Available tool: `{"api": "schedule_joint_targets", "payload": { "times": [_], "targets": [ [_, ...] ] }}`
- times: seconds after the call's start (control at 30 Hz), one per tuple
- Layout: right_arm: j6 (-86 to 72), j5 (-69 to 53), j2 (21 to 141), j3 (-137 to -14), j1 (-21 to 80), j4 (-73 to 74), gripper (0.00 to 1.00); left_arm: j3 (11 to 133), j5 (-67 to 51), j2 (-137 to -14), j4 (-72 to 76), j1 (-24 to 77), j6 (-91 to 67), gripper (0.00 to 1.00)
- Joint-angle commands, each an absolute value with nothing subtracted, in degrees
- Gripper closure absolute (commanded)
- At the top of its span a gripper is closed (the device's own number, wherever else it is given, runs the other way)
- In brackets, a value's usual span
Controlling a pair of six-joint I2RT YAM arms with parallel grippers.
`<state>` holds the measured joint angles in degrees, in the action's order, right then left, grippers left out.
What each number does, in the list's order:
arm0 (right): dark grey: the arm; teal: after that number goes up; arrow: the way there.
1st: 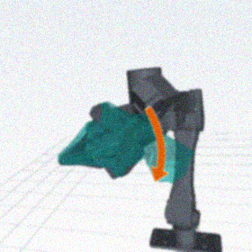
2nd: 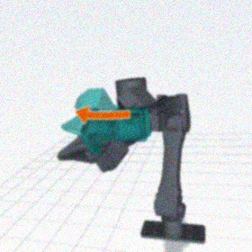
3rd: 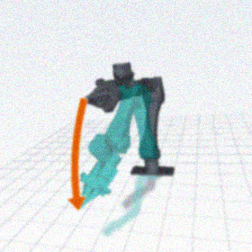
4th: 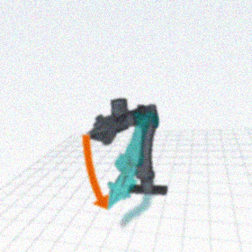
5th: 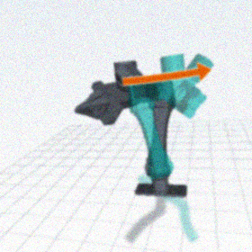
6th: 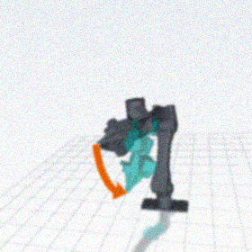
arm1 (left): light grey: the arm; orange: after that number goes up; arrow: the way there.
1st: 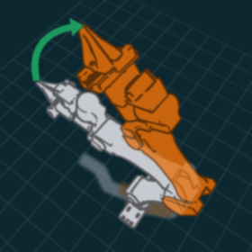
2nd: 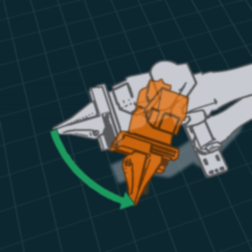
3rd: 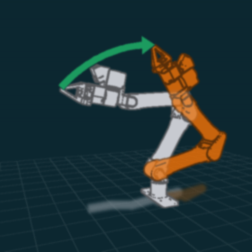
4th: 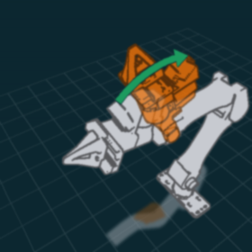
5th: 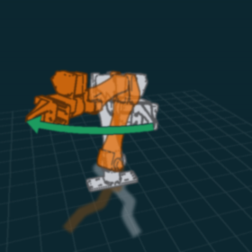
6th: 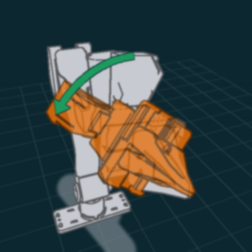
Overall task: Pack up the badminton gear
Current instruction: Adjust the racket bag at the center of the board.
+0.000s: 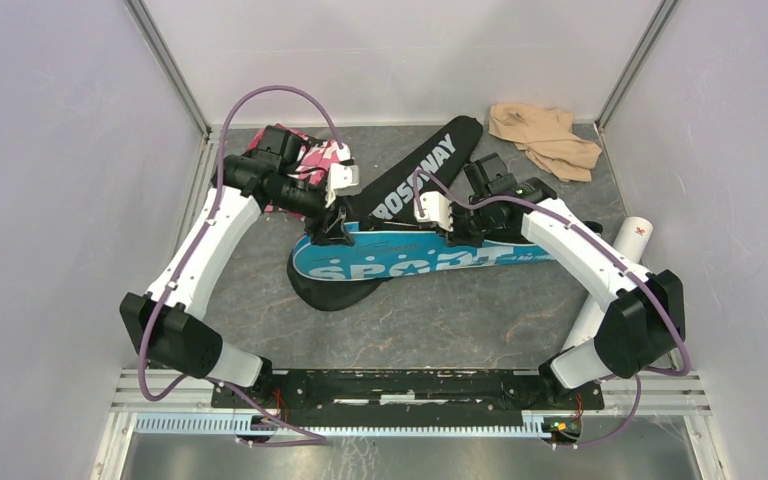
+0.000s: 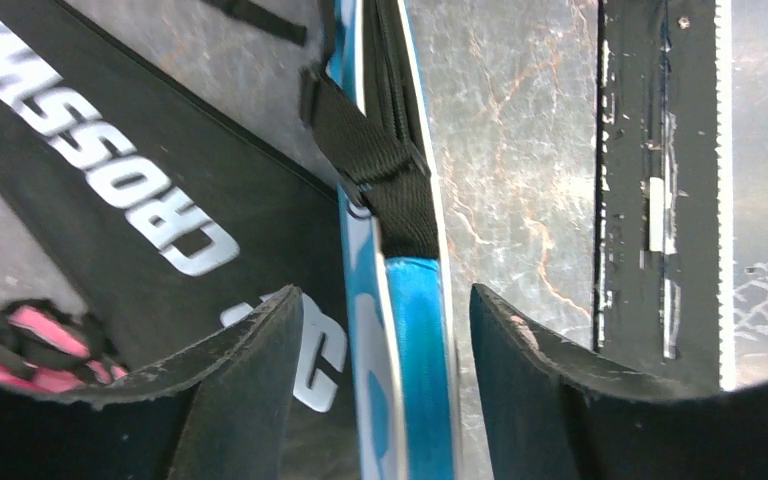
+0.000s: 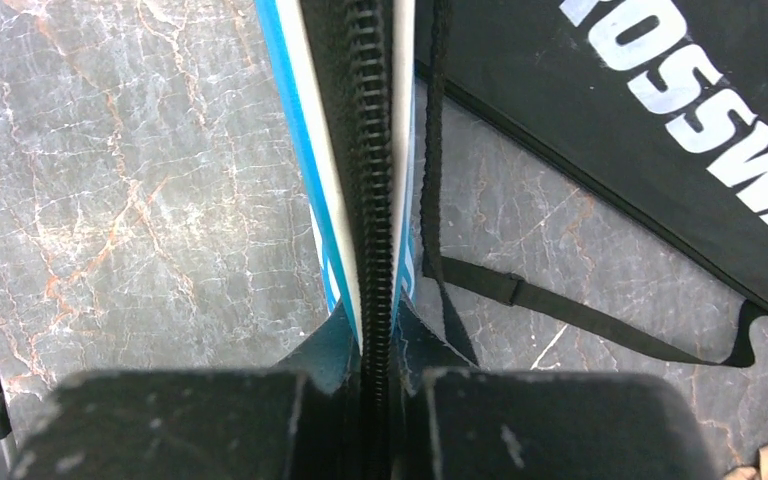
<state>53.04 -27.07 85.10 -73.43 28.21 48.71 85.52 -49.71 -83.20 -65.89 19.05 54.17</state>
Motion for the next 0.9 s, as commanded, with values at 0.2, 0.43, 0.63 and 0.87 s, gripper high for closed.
{"api": "schedule_joint_targets", "payload": {
  "times": [0.2,0.43,0.63,0.87],
  "targets": [
    [54.35,-31.63,83.06,-71.57,27.77,48.93,1.00,94.64,-52.72,-83.01,-61.69,26.50,57.00,0.16],
    [54.23,-31.53,83.08,-71.40,27.64,49.48,1.00,94.72,-48.47,-84.81,-59.10,34.00,57.72,0.09],
    [53.97,-31.20,82.26,-70.60,27.23,49.00,1.00,97.63,-45.49,-90.18,-66.83,35.16,62.88,0.16],
    [53.96,-31.30,81.83,-69.75,26.90,49.04,1.00,97.08,-41.54,-92.28,-68.86,35.16,65.13,0.22]
  ]
}}
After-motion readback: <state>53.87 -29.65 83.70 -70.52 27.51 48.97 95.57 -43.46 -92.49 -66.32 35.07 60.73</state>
